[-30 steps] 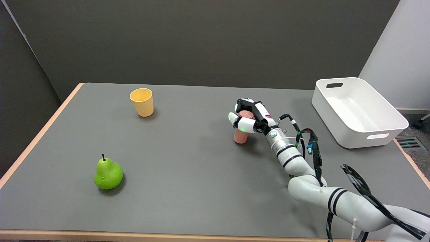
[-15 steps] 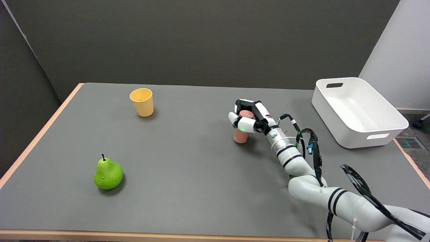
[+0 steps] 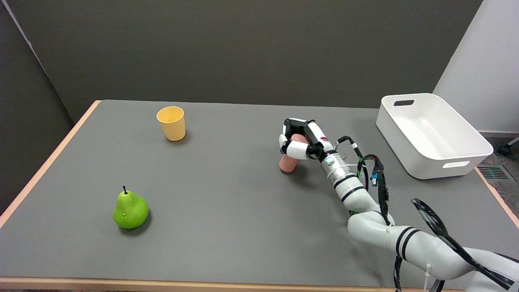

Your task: Pick up the wooden cylinder.

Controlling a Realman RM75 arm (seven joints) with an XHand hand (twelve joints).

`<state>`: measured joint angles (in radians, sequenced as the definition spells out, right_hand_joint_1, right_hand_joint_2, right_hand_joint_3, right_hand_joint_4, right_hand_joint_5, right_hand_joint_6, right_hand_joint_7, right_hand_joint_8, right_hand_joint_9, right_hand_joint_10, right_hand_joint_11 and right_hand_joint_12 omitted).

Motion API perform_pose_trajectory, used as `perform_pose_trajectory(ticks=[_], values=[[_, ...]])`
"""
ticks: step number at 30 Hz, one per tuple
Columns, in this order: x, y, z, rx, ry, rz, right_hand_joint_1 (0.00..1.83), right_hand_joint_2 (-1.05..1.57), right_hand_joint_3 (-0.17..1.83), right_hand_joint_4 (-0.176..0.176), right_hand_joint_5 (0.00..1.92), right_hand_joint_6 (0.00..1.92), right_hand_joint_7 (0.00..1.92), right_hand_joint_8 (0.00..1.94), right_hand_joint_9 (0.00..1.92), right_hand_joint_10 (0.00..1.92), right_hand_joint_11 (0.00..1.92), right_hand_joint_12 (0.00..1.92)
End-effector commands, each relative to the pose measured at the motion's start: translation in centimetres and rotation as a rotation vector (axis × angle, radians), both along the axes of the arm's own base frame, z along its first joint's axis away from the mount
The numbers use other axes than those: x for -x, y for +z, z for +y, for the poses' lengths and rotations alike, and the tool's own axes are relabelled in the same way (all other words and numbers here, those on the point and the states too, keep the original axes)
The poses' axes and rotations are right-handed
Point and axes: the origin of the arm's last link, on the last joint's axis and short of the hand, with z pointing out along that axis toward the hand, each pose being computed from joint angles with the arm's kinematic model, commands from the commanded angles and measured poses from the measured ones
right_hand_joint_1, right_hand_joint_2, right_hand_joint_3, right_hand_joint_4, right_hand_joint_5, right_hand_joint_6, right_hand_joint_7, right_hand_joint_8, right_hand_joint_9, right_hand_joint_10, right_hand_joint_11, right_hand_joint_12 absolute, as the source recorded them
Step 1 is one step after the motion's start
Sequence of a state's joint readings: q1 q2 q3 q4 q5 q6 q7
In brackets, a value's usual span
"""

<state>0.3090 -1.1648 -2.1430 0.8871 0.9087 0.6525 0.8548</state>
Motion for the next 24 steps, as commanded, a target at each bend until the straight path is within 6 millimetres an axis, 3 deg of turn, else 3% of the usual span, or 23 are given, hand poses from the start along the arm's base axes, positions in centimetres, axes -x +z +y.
perform_pose_trajectory(ticks=[1, 8, 19, 24], values=[[-1.3, -0.4, -0.4, -0.012, 0.049, 0.054, 0.87, 0.90, 1.04, -0.001, 0.66, 1.92, 0.59, 1.94, 0.83, 1.92, 0.09, 1.92], [-3.0, 0.2, -0.8, 0.013, 0.102, 0.133, 0.88, 0.88, 1.07, -0.006, 0.67, 1.92, 0.60, 1.94, 0.84, 1.92, 0.09, 1.92], [-11.6, 5.0, -2.2, 0.118, 0.267, 0.424, 0.88, 0.87, 1.08, -0.011, 0.68, 1.92, 0.61, 1.94, 0.88, 1.92, 0.16, 1.92], [-15.6, 8.1, -2.3, 0.218, 0.306, 0.559, 0.88, 0.87, 1.09, -0.012, 0.69, 1.92, 0.62, 1.94, 0.90, 1.92, 0.18, 1.92]])
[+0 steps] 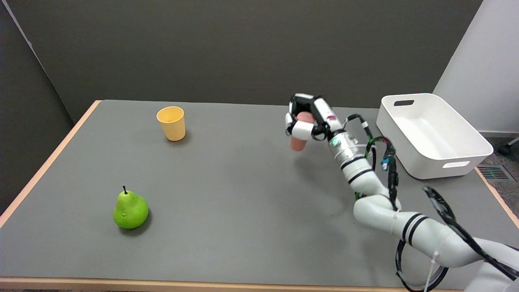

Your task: Pick up the wooden cylinder.

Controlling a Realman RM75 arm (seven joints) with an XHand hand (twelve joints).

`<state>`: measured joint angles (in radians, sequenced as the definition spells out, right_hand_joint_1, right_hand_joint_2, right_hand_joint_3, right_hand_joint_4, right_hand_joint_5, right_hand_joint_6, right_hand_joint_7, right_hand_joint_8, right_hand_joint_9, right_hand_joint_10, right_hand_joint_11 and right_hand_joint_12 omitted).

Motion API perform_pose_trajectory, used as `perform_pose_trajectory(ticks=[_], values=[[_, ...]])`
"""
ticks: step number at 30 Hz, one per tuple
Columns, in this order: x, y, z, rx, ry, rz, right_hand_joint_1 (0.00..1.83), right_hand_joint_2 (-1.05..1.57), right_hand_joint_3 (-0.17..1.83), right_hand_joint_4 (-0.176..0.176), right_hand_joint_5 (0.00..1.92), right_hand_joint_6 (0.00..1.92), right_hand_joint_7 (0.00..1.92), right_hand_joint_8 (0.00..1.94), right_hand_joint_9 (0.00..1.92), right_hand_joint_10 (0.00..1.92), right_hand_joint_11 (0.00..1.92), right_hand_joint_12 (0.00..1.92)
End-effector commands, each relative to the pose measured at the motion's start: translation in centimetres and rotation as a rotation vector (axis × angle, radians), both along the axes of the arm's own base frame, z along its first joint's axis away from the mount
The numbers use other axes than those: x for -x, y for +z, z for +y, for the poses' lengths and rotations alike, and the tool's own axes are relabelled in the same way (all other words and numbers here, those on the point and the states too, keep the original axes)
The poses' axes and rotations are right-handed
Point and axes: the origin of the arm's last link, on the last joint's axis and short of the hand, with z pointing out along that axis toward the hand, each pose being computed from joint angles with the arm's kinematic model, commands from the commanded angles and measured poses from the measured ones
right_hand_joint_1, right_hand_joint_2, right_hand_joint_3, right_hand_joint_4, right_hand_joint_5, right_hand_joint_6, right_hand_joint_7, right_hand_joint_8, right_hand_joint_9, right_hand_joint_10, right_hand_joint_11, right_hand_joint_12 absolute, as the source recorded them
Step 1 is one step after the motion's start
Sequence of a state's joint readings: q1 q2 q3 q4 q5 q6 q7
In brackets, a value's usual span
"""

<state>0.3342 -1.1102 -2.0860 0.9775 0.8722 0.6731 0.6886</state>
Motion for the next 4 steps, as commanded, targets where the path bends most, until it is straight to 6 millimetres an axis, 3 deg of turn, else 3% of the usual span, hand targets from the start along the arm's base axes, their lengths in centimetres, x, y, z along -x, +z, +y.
perform_pose_trajectory(ticks=[1, 4], values=[[-11.4, 7.2, -1.0, 0.218, 0.187, 0.374, 0.88, 0.87, 1.09, -0.012, 0.69, 1.92, 0.61, 1.94, 0.91, 1.92, 0.18, 1.92], [-13.4, 10.0, -0.6, 0.309, 0.191, 0.434, 0.88, 0.87, 1.09, -0.013, 0.68, 1.92, 0.61, 1.94, 0.90, 1.92, 0.18, 1.92]])
